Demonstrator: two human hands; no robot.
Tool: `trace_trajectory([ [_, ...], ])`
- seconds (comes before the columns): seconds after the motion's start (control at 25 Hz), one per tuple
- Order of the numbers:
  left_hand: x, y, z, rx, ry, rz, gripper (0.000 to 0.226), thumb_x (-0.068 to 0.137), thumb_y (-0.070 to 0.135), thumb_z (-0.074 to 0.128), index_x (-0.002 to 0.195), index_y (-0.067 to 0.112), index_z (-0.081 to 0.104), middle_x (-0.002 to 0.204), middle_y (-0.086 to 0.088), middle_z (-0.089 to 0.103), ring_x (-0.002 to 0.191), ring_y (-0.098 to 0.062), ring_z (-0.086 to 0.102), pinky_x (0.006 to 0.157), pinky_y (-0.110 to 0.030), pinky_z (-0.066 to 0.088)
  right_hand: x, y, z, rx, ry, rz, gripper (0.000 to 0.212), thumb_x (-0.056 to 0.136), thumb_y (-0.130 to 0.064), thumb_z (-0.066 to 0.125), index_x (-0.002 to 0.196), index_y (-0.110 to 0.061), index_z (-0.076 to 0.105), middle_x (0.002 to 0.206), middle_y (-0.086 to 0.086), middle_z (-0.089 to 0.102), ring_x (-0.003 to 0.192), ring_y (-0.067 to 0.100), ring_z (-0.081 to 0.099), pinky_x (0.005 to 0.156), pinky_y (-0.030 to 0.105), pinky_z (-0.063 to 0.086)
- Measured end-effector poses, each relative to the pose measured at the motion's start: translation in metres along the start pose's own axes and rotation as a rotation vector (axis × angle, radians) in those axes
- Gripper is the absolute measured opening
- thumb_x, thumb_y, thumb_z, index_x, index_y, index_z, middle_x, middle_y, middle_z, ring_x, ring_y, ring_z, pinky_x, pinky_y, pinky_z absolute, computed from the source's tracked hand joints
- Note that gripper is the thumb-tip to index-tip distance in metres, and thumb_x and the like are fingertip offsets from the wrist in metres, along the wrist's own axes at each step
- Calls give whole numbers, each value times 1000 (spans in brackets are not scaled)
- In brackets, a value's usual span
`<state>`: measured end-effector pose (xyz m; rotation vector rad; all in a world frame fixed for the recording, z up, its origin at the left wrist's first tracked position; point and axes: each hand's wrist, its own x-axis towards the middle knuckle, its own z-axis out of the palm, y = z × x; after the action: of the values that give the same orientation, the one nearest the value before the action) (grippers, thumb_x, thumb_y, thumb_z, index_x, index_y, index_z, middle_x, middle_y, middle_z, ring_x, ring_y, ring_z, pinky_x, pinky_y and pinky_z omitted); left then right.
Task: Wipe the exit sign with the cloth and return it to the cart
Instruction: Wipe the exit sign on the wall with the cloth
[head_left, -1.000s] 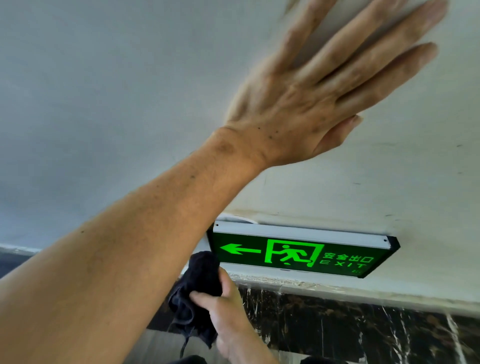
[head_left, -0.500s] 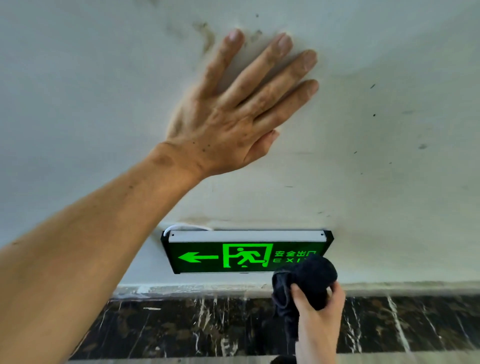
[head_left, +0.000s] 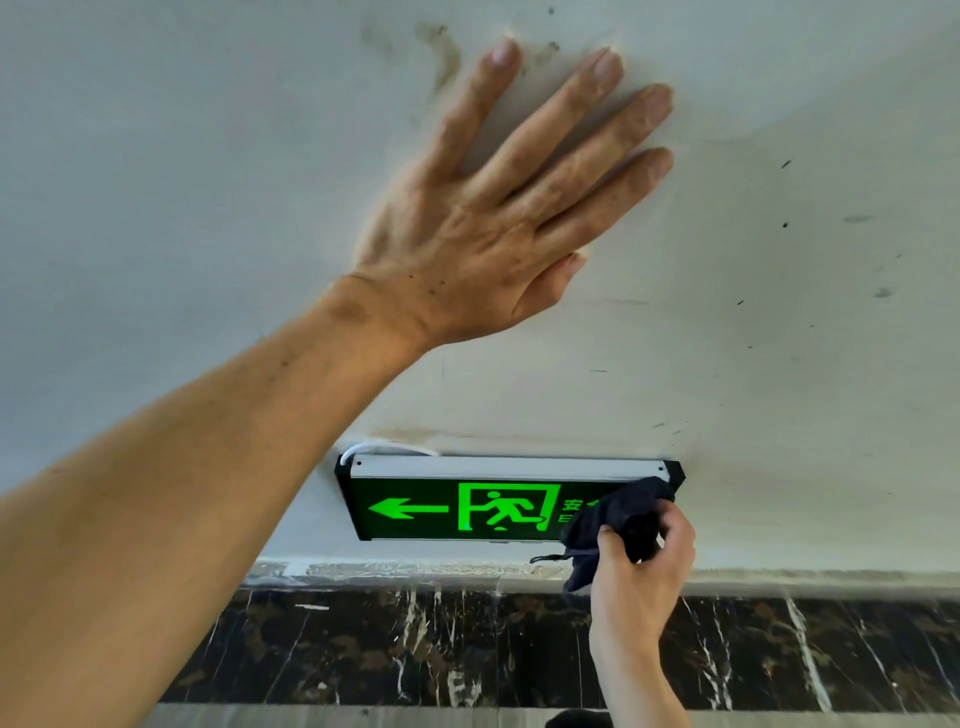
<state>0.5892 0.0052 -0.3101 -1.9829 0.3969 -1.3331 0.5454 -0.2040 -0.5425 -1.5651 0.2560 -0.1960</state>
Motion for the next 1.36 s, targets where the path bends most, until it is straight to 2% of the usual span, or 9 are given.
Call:
trace_trajectory([
  [0.08, 0, 1, 0, 5, 6, 13, 63, 98, 34, 48, 156, 15, 32, 157, -9, 39, 142, -34, 33, 112, -62, 19, -4, 2, 4, -33, -24, -13, 63, 78, 4, 66, 92, -55, 52, 113, -7, 46, 98, -4, 55, 77, 19, 43],
  [0.16, 1, 0, -2, -1, -2, 8, 62, 98, 33, 47, 156, 15, 32, 157, -9, 39, 142, -35, 33, 112, -62, 18, -11, 3, 9, -51, -39, -28, 59, 77, 5, 67, 88, -53, 59, 109, -10, 50, 97, -8, 54, 79, 20, 43],
  [0.28, 2, -1, -2, 13, -3, 12, 62, 99, 33, 47, 156, 16, 32, 157, -9, 40, 141, -34, 33, 112, -61, 18, -21, 3, 18, -56, -74, -41, 55, 76, 5, 69, 82, -49, 65, 110, -18, 53, 100, -5, 55, 83, 23, 46],
  [0.44, 2, -1, -3, 22, -1, 7, 61, 99, 33, 46, 155, 16, 33, 157, -9, 41, 141, -34, 36, 112, -61, 19, -38, 4, 36, -93, -177, -68, 45, 76, 7, 70, 91, -36, 68, 111, -14, 53, 104, 8, 57, 87, 28, 49],
  [0.6, 3, -1, -4, 1, 6, 4, 59, 98, 31, 47, 154, 16, 36, 156, -8, 43, 141, -33, 39, 112, -61, 21, -58, -1, 55, -117, -262, -125, 54, 77, 8, 69, 86, -45, 65, 108, -21, 55, 101, -9, 53, 78, 3, 43],
  [0.72, 3, -1, -6, -7, -6, 9, 58, 99, 31, 43, 155, 17, 36, 156, -6, 43, 141, -33, 41, 113, -60, 22, -72, 2, 69, -141, -286, -146, 43, 77, 8, 70, 90, -33, 74, 106, -23, 57, 102, -14, 52, 79, -2, 38],
  [0.88, 4, 0, -9, -21, -36, 15, 58, 99, 31, 41, 155, 18, 34, 158, -5, 41, 142, -31, 40, 113, -59, 20, -91, 6, 91, -189, -347, -221, 36, 77, 5, 72, 98, -23, 76, 108, -21, 54, 105, -12, 50, 81, -1, 38],
  [1.16, 3, 0, -10, -34, -38, 18, 56, 99, 30, 39, 154, 20, 38, 156, -3, 43, 142, -29, 41, 113, -59, 26, -125, -1, 130, -289, -536, -214, 36, 80, -5, 68, 104, -31, 74, 107, -18, 57, 92, -12, 52, 82, -3, 35],
  [1.36, 5, 0, -9, -19, -17, 15, 57, 98, 29, 42, 154, 18, 37, 156, -4, 43, 141, -31, 42, 113, -59, 23, -114, -8, 113, -272, -692, -167, 37, 78, -4, 64, 100, -33, 72, 109, -15, 61, 99, -6, 55, 87, 4, 39],
])
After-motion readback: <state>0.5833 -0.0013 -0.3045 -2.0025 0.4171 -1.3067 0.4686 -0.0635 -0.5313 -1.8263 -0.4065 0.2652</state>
